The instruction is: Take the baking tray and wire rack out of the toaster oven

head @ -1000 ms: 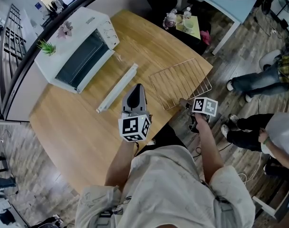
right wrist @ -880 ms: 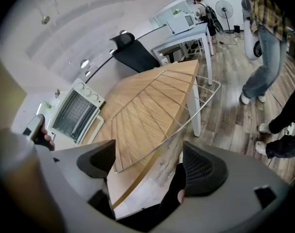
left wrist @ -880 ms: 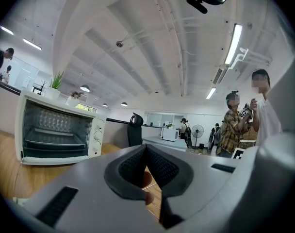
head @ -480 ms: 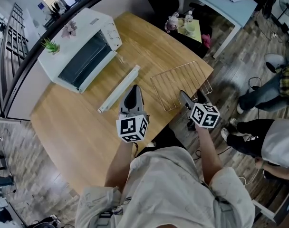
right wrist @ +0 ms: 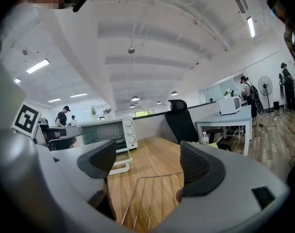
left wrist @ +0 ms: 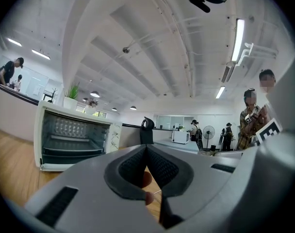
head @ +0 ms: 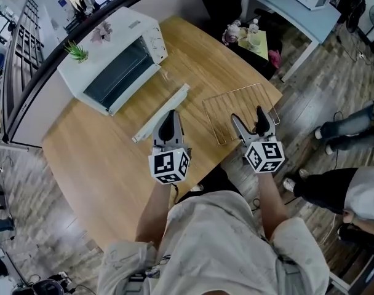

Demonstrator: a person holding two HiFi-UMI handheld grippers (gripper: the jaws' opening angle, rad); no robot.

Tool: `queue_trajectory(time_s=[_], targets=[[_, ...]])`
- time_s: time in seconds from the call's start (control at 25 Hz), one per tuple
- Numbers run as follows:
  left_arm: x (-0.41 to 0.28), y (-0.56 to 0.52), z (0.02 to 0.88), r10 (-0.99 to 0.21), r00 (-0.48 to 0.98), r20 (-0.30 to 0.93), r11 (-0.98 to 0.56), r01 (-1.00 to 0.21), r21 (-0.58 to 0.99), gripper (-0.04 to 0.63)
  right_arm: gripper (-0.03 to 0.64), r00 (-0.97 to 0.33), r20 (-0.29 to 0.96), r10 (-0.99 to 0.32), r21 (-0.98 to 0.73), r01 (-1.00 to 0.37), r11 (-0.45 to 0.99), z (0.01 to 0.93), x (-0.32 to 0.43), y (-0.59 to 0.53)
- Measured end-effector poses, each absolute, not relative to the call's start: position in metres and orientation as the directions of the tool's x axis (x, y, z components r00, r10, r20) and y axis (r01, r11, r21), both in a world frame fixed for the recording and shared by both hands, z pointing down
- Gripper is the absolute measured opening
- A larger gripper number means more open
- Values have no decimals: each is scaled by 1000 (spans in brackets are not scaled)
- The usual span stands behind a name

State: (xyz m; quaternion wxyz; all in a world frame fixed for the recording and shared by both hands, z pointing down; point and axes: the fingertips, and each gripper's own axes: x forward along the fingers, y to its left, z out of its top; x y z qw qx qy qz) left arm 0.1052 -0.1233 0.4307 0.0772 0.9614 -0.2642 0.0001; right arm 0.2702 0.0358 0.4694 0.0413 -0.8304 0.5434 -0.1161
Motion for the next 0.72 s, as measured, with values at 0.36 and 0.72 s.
queue_trajectory(time_s=[0.36,0.72], targets=[[65,-144,429,-590,806,42,-795,-590,144,14,425,300,136,-944,-206,-924,-323,464,250,1],[-1,-172,432,-712,700,61,-689,-713,131,14,425,144,138,-980,-209,-963,-171,463,210,-58]])
